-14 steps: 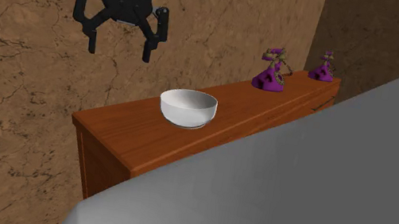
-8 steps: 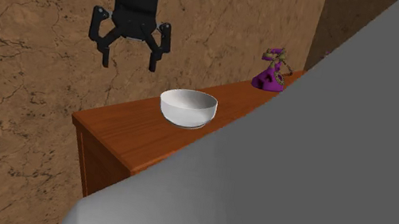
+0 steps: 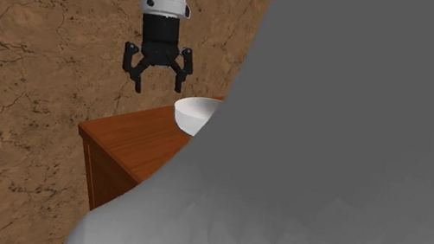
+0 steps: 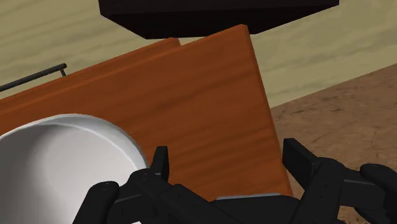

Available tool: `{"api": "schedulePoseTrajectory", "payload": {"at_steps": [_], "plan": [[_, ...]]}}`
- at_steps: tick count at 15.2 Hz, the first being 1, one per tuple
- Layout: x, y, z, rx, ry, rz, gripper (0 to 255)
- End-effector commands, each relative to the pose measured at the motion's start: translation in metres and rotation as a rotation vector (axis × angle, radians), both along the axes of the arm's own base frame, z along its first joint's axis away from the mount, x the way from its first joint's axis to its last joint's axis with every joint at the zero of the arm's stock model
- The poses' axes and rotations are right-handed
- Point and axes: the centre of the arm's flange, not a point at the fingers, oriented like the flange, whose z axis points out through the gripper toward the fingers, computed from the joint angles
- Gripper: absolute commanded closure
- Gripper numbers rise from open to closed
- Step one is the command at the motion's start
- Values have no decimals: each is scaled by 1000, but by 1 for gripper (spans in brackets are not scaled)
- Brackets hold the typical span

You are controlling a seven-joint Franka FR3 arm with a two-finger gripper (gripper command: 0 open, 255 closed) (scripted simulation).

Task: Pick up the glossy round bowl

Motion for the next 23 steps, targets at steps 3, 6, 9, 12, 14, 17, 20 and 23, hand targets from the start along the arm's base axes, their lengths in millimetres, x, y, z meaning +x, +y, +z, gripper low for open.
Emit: {"api": "schedulePoseTrajectory", "payload": {"at_steps": [3,6,9,12,14,17,20,23], "plan": [[39,-27,-26,-42,19,0,0],[66,-47,-46,-73,33,-1,0],[93,-66,-66,-103,48,-1,0],[99,-71,-81,-110,51,-1,0],[99,-71,-92,-110,51,-1,0],[99,-71,-108,-110,51,-1,0],[98,-70,-111,-110,51,-1,255],[98,-71,-112,-110,51,-1,255]]}}
